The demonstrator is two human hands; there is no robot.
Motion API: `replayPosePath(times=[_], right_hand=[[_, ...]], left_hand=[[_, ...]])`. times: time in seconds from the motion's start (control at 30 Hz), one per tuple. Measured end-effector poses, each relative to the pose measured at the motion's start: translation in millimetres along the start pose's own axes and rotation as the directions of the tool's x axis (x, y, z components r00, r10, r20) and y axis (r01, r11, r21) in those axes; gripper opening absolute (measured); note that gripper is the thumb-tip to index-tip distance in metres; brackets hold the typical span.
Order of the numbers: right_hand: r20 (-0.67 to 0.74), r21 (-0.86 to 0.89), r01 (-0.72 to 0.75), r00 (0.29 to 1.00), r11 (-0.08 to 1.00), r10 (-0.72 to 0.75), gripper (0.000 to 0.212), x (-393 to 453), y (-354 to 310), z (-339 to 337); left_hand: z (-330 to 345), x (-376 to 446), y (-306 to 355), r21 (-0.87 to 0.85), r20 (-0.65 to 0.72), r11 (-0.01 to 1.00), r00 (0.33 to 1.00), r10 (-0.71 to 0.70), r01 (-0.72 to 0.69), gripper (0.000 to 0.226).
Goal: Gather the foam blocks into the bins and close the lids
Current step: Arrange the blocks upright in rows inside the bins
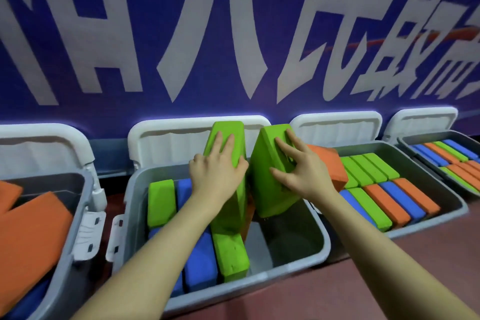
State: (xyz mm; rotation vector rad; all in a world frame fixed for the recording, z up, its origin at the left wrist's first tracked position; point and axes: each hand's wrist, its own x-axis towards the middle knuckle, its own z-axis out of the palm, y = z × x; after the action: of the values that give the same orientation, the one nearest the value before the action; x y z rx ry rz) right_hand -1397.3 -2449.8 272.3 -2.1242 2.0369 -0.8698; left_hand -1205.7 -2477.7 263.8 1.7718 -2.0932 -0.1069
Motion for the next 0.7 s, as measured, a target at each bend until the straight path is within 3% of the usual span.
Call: replayPosePath(times=[0.3, 0.43, 0.6, 0.7], right_hand=[[-0.049, -0.132, -0.083, 0.996, 0.988, 0.077, 0.068, -37.5, -16.3, -18.1], [-0.034, -0.130, -0.106, 0.994, 0.986, 0.102, 0.068, -51.5, -21.0, -17.4], [0.049, -0.150, -0.156, 0.985, 0.976, 0.165, 0.068, -58.2, -3.3, -6.6], [0.076, -0.098, -0.166, 0.982, 0.981, 0.174, 0.068, -58.8, 20.9, -2.8]], left_hand=[[10.9, -15.1, 14.7, -0.097, -0.081, 0.990, 0.992, 0.098, -0.106, 0.064], [14.8, -25.3, 15.7, -0.034, -0.152, 0.990, 0.980, 0.129, -0.136, 0.054], [32.7, -46.2, 31.3, -0.105, 0.045, 0.993, 0.997, 0.065, -0.060, 0.054], [45.6, -47.3, 47.5, -0.103, 0.037, 0.995, 0.999, 0.017, -0.014, 0.056]])
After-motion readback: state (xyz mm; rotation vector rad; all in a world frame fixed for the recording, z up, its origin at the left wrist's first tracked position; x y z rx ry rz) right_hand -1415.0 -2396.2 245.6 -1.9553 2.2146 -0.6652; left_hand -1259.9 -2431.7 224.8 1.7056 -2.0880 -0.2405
